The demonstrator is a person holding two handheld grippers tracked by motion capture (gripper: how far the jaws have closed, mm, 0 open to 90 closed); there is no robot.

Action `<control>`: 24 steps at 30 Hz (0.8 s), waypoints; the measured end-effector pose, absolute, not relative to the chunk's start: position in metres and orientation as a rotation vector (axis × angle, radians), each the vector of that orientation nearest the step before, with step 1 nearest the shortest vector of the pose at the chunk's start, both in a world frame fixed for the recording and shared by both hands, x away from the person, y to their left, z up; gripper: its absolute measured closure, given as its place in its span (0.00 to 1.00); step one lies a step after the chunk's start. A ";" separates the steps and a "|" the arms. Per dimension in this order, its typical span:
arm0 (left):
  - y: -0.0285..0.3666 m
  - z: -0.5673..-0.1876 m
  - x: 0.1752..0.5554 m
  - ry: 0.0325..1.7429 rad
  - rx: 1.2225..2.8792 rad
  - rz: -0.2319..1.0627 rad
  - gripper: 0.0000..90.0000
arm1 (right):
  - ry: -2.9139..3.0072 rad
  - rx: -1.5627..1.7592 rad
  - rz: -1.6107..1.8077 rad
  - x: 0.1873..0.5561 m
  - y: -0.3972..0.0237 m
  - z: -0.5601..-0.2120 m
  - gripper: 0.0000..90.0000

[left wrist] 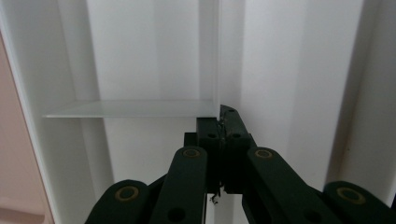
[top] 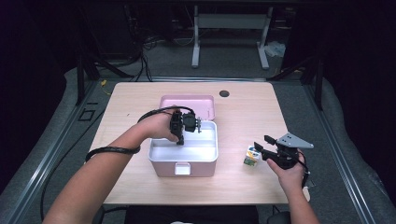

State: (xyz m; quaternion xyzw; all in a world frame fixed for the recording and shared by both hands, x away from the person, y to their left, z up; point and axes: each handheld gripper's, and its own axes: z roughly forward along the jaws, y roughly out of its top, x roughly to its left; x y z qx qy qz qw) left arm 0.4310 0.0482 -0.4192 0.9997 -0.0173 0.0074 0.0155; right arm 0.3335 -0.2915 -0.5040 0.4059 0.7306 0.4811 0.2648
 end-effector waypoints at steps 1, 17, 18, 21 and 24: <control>0.048 -0.419 0.431 -0.058 3.111 0.023 0.99 | 1.973 1.099 1.301 0.333 -0.292 -0.504 0.51; 0.062 -0.385 0.426 0.023 3.033 0.114 0.99 | 1.968 1.091 1.305 0.333 -0.292 -0.504 0.51; 0.063 -0.384 0.425 0.032 3.030 0.108 0.99 | 1.967 1.091 1.305 0.333 -0.292 -0.503 0.51; 0.071 -0.381 0.425 0.096 3.016 0.104 0.99 | 1.964 1.089 1.308 0.333 -0.292 -0.503 0.51; 0.079 -0.380 0.429 0.212 2.992 0.087 0.99 | 1.964 1.088 1.308 0.333 -0.292 -0.503 0.51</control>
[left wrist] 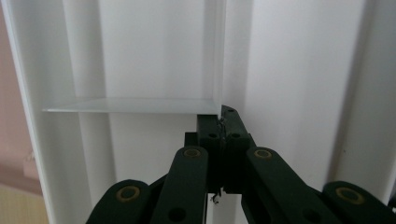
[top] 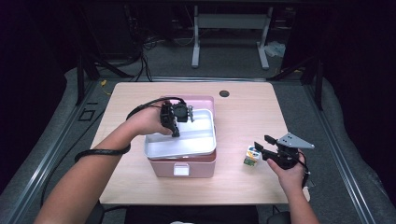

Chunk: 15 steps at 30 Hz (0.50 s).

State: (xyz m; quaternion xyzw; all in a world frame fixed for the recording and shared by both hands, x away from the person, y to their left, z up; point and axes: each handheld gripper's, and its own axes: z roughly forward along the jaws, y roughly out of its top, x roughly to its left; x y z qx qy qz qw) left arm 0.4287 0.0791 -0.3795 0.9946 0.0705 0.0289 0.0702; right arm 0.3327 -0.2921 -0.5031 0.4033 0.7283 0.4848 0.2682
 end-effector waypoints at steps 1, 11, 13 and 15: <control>0.091 -0.380 0.434 0.356 2.955 0.057 0.99 | 1.962 1.092 1.308 0.333 -0.292 -0.503 0.51; 0.164 -0.374 0.448 0.784 2.822 0.016 0.99 | 1.973 1.112 1.310 0.333 -0.291 -0.503 0.51; 0.171 -0.374 0.449 0.813 2.816 0.009 0.99 | 1.973 1.111 1.311 0.333 -0.291 -0.503 0.51; 0.189 -0.374 0.451 0.871 2.813 0.023 0.99 | 1.970 1.112 1.312 0.333 -0.292 -0.503 0.51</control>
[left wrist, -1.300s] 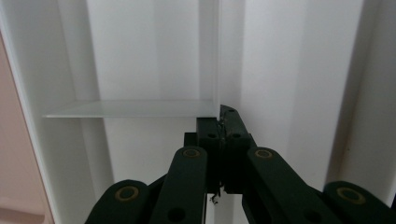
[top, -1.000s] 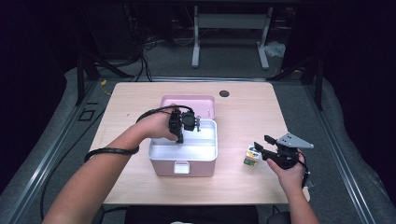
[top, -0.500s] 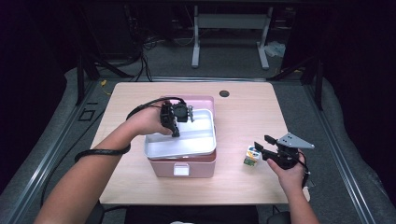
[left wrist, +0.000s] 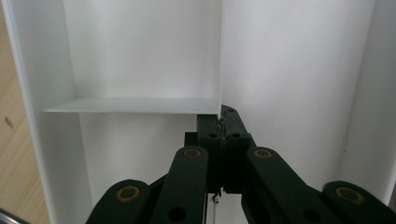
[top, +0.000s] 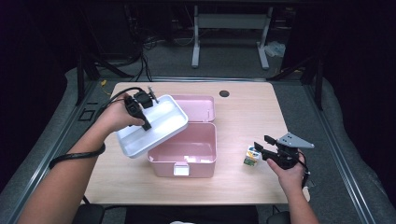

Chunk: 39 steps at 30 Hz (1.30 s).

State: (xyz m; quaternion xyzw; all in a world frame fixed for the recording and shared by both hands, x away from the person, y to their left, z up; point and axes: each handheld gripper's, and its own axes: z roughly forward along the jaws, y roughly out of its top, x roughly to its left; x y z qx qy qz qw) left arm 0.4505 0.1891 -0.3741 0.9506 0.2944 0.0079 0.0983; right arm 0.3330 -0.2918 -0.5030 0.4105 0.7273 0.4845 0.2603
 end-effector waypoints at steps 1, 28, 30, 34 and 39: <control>0.197 -0.375 0.451 0.905 2.825 0.035 0.99 | 1.968 1.113 1.312 0.333 -0.292 -0.503 0.50; 0.303 -0.465 0.449 1.300 2.704 -0.074 0.99 | 1.960 1.125 1.313 0.333 -0.292 -0.502 0.49; 0.303 -0.476 0.448 1.316 2.701 -0.083 0.99 | 1.958 1.126 1.313 0.333 -0.292 -0.502 0.49; 0.302 -0.493 0.446 1.327 2.713 -0.095 0.99 | 1.961 1.122 1.310 0.333 -0.291 -0.502 0.49; 0.303 -0.514 0.444 1.347 2.745 -0.064 0.99 | 1.965 1.123 1.304 0.333 -0.291 -0.501 0.48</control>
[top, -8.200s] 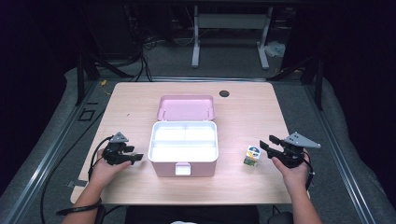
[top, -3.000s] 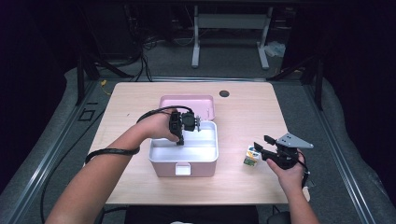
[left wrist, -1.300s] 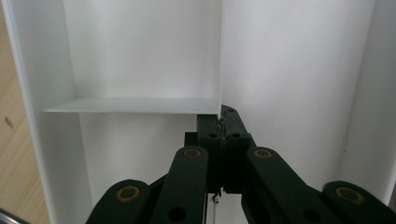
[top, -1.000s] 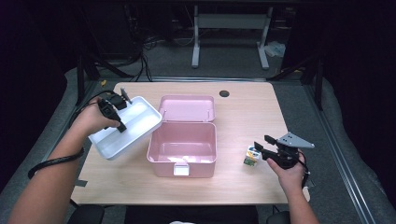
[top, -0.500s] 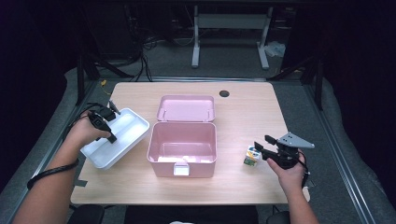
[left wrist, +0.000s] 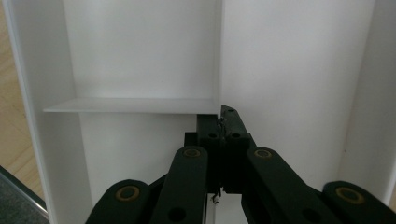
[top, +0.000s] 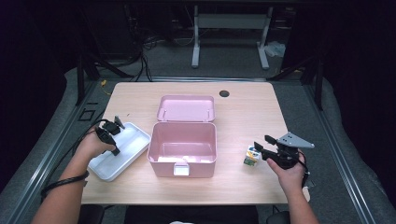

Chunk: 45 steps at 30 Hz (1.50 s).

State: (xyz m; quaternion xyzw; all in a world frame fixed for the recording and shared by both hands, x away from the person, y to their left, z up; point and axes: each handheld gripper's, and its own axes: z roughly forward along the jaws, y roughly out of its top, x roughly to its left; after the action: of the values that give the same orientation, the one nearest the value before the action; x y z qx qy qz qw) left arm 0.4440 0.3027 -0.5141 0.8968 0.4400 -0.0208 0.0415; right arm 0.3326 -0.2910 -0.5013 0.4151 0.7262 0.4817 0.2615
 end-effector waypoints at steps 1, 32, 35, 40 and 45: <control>0.303 -0.517 0.444 1.358 2.748 -0.051 0.99 | 1.964 1.121 1.308 0.332 -0.291 -0.501 0.47; 0.324 -0.495 0.391 1.387 2.312 0.112 0.53 | 2.536 0.764 0.842 0.354 -0.257 -0.437 0.34; 0.324 -0.494 0.391 1.380 2.306 0.100 0.52 | 2.638 0.722 0.758 0.361 -0.249 -0.435 0.33; 0.323 -0.494 0.391 1.362 2.315 0.096 0.52 | 2.742 0.681 0.614 0.377 -0.243 -0.442 0.33; 0.324 -0.494 0.390 1.370 2.316 0.093 0.52 | 2.827 0.657 0.487 0.386 -0.240 -0.455 0.34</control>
State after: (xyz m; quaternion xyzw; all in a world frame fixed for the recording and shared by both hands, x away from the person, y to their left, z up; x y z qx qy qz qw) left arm 0.3903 0.3242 -0.4945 0.8385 0.4962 0.0336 0.2227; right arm 0.3861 -0.2399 -0.4546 0.2223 0.9558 0.1648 0.0993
